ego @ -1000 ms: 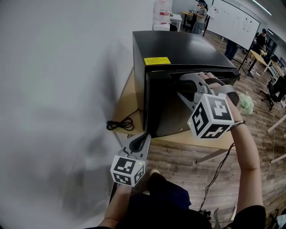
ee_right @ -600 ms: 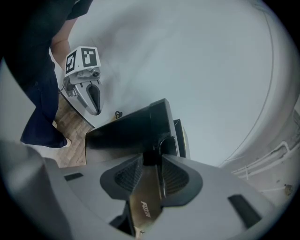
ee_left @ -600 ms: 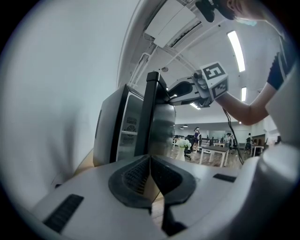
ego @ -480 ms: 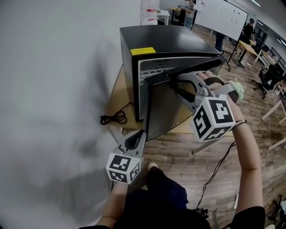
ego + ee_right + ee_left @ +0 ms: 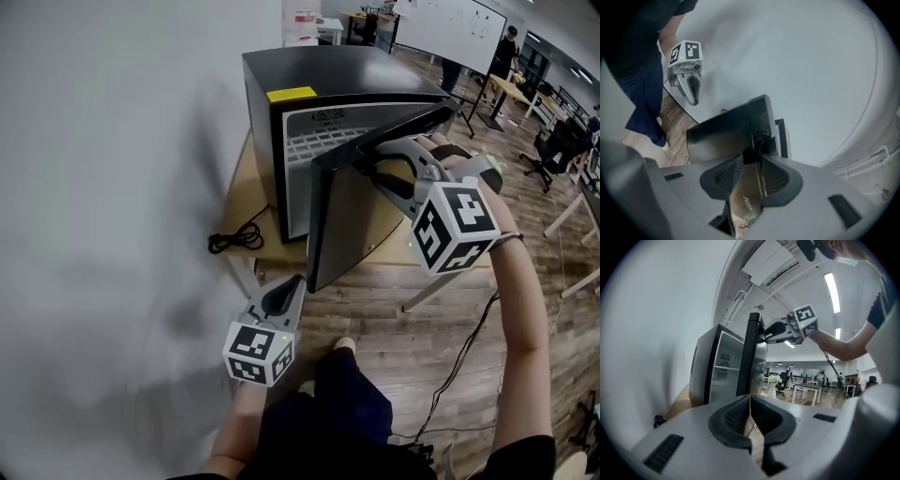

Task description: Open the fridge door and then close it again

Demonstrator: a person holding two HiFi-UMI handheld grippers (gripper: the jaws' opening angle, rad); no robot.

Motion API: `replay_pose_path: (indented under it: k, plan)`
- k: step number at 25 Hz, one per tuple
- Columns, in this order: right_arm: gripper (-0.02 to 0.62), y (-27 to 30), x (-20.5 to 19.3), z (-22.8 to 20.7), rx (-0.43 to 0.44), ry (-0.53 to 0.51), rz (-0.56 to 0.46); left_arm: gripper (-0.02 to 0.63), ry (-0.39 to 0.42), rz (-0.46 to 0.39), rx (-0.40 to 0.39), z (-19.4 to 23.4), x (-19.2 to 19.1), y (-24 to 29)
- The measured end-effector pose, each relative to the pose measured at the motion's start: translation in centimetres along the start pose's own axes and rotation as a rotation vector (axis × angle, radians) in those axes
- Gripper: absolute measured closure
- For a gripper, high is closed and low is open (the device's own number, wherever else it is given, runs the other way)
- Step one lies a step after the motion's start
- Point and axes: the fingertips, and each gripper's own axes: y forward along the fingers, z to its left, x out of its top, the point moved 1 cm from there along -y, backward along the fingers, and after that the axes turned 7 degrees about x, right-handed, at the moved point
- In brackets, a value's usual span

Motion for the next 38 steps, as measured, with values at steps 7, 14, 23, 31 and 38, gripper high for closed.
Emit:
replay_pose_path:
  k: [7,14,23,31,38]
  plan:
    - [0.495,-0.1,-0.1,0.2,0.025,0.01,0.02,0.597,-0.006,0.021,-0.051,0.0,-0.4,0.7]
    - [0.492,-0.1,-0.6,0.5,0.032,-0.002,0.034,0.597,-0.003,0.032,-0.082,0.0,-0.8,2.2]
    - [0.491,-3.3,-2.1,2.5,0.039,-0.035,0.02,0.597,0.005,0.026,-0.078,-4.3,-0.5,2.0]
    - [0.489,-5.1,-3.5,3.8,0.043,-0.068,0.003,0.597,-0.009,0.024,-0.056,-7.1,-0.7,1.9]
    - [0.488,-6.6,-4.9,5.0,0.054,-0.083,-0.006,0.597,-0.018,0.023,-0.051,-9.3,-1.1,1.6]
